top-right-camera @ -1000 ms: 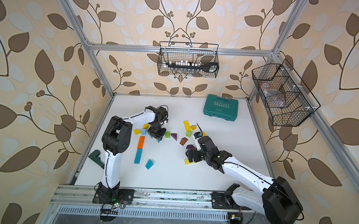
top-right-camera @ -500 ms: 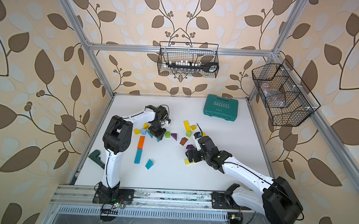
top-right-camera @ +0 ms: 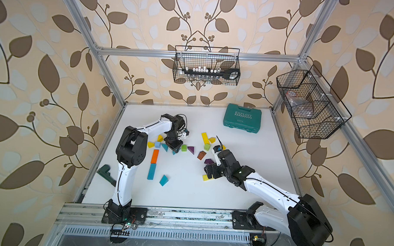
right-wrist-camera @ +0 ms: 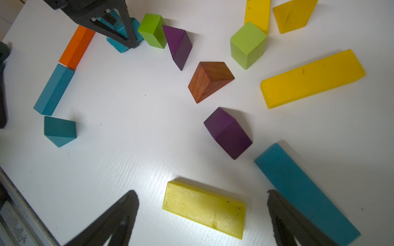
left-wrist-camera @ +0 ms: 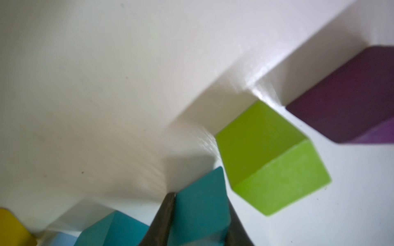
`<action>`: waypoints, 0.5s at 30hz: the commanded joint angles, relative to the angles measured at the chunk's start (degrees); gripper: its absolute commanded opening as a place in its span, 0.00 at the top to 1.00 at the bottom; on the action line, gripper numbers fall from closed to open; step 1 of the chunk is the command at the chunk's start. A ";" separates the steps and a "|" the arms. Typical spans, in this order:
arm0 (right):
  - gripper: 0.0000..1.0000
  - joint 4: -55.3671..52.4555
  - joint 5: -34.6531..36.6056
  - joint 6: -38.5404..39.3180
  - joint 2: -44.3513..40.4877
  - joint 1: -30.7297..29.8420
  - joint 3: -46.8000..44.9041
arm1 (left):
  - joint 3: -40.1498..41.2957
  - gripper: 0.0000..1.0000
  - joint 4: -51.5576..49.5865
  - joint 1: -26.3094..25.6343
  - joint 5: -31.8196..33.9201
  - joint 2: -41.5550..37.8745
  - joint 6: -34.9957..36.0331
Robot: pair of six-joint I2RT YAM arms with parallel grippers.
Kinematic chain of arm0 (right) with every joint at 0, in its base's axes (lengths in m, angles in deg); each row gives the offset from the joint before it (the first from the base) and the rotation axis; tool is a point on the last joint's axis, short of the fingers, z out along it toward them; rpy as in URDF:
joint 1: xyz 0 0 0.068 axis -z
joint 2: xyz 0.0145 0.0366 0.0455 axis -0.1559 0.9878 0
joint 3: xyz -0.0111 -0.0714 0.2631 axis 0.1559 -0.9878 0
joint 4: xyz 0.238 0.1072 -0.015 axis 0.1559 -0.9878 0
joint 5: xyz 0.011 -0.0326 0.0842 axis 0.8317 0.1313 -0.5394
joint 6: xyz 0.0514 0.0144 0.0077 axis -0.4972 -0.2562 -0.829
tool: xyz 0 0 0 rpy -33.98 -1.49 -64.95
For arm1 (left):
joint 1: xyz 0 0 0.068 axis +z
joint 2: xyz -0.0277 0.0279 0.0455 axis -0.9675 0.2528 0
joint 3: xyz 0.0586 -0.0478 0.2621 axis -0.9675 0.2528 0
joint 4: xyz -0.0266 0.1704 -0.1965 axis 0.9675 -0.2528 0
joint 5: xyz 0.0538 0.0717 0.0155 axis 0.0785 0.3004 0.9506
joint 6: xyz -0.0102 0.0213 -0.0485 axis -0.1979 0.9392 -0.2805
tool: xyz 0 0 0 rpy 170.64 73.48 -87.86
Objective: Assemble a small pinwheel with building blocks
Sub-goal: Assemble the building block at the center of the board.
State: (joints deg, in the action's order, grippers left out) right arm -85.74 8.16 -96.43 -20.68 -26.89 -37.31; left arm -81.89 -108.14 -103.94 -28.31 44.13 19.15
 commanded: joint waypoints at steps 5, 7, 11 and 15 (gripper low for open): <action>0.05 0.32 -0.02 -0.39 -1.31 0.35 -1.27 | 0.15 0.76 0.37 -0.46 -1.30 1.17 2.74; 0.04 0.24 0.06 -0.34 -1.37 0.40 -1.24 | 0.73 0.75 1.35 -0.52 -1.98 0.66 2.76; 0.04 0.38 -0.04 -0.48 -1.65 0.44 -1.40 | 0.98 0.74 1.46 -0.68 -2.52 0.31 3.40; 0.04 0.34 -0.14 -0.33 -1.58 0.48 -1.36 | 0.22 0.71 1.27 -0.79 -2.36 0.95 3.39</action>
State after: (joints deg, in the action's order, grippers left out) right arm -85.66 8.16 -96.59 -21.60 -26.58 -37.62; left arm -81.84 -108.09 -103.96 -28.66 44.13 20.87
